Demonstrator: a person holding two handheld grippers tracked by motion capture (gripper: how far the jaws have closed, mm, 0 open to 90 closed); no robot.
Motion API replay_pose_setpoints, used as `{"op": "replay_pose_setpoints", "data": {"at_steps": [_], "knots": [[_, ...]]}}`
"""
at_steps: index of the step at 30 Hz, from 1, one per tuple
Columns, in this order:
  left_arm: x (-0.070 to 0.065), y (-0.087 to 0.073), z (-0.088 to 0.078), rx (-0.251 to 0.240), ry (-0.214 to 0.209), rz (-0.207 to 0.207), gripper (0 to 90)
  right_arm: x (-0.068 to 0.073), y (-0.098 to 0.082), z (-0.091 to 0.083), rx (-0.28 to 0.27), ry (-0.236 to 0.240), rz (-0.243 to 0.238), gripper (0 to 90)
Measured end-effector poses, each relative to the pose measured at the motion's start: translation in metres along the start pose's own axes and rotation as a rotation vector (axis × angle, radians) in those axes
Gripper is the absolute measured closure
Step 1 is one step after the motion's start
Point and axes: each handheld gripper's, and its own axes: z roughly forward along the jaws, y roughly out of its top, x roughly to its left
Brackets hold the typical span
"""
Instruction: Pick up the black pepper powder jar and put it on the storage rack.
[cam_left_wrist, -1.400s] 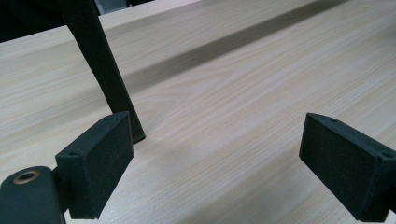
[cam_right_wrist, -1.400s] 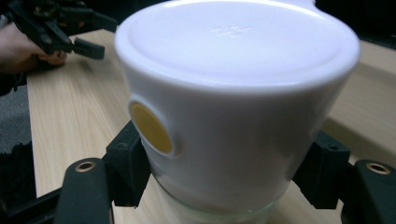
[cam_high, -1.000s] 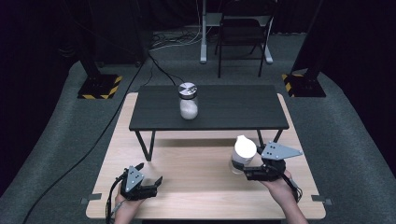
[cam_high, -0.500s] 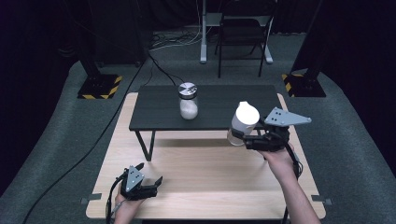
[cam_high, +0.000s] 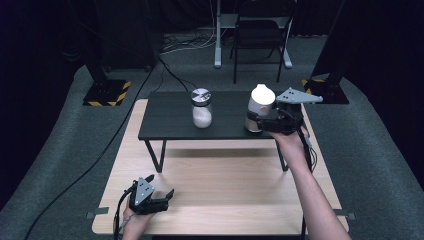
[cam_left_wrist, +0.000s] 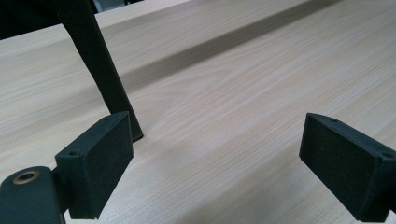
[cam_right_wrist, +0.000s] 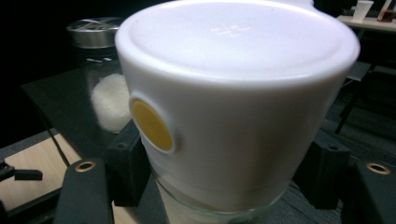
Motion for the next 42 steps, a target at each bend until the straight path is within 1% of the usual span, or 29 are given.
{"op": "replay_pose_setpoints", "data": {"at_steps": [2, 4, 5, 8, 10, 11, 12, 13, 14, 18, 21, 26, 28, 30, 31, 34, 35, 38, 39, 40, 42], "knots": [[0.0, 0.0, 0.0, 0.0, 0.0, 0.0, 9.4, 0.001, 0.004, 0.006, 0.013, -0.023, 0.007, 29.7], [0.0, 0.0, 0.0, 0.0, 0.001, 0.002, 9.4, -0.001, 0.007, 0.011, 0.024, -0.032, 0.019, 29.6], [0.0, 0.0, 0.0, -0.001, 0.001, 0.003, 9.4, -0.002, 0.008, 0.014, 0.034, -0.035, 0.027, 29.6], [0.0, 0.0, 0.0, 0.0, 0.0, 0.002, 9.4, -0.005, 0.008, 0.018, 0.034, -0.031, 0.043, 29.5], [0.0, 0.0, 0.0, 0.0, 0.0, 0.001, 9.4, -0.005, 0.008, 0.018, 0.031, -0.027, 0.036, 29.3], [0.0, 0.0, 0.0, 0.0, 0.0, 0.002, 9.4, -0.006, 0.005, 0.018, 0.022, -0.019, 0.026, 27.3], [0.0, 0.0, 0.0, -0.001, 0.0, 0.003, 9.4, -0.008, 0.002, 0.019, 0.012, -0.004, 0.024, 21.3], [0.0, 0.0, 0.0, -0.001, 0.001, 0.002, 9.4, -0.009, 0.003, 0.018, 0.018, 0.003, 0.026, 18.0], [-0.001, 0.0, 0.0, -0.001, 0.002, 0.002, 9.4, -0.008, 0.001, 0.016, 0.014, 0.001, 0.026, 15.8], [-0.001, 0.0, 0.0, -0.002, 0.004, 0.0, 9.4, -0.008, -0.017, 0.001, -0.038, -0.006, 0.013, 11.0], [-0.001, 0.0, 0.0, 0.0, 0.005, 0.001, 9.4, -0.009, -0.036, -0.017, -0.083, 0.008, 0.001, 9.4], [-0.002, 0.0, 0.0, 0.002, 0.006, -0.002, 9.4, -0.012, -0.074, -0.046, -0.15, 0.05, -0.014, 8.0], [-0.002, 0.0, 0.0, 0.002, 0.006, -0.001, 9.4, -0.013, -0.09, -0.056, -0.158, 0.067, -0.022, 9.0], [-0.002, 0.0, 0.0, 0.0, 0.007, 0.003, 9.4, -0.011, -0.108, -0.063, -0.167, 0.066, -0.04, 8.5], [-0.002, 0.0, 0.0, 0.001, 0.007, 0.003, 9.4, -0.011, -0.117, -0.065, -0.164, 0.072, -0.042, 8.0], [-0.002, 0.0, 0.0, 0.0, 0.008, 0.003, 9.4, -0.007, -0.144, -0.073, -0.157, 0.059, -0.05, 6.2], [-0.002, 0.0, 0.0, 0.0, 0.008, 0.005, 9.4, -0.005, -0.154, -0.076, -0.158, 0.047, -0.05, 5.4], [-0.002, 0.0, 0.0, -0.001, 0.008, 0.004, 9.4, -0.003, -0.188, -0.084, -0.173, 0.025, -0.024, 4.3], [-0.002, 0.0, 0.0, 0.0, 0.009, 0.004, 9.4, -0.001, -0.201, -0.086, -0.177, 0.011, -0.014, 4.2], [-0.002, 0.0, 0.0, 0.0, 0.008, 0.004, 9.4, -0.001, -0.209, -0.088, -0.179, 0.005, -0.01, 3.9], [-0.003, 0.0, 0.0, 0.0, 0.008, 0.005, 9.4, 0.001, -0.227, -0.09, -0.162, -0.016, 0.004, 3.7]]}}
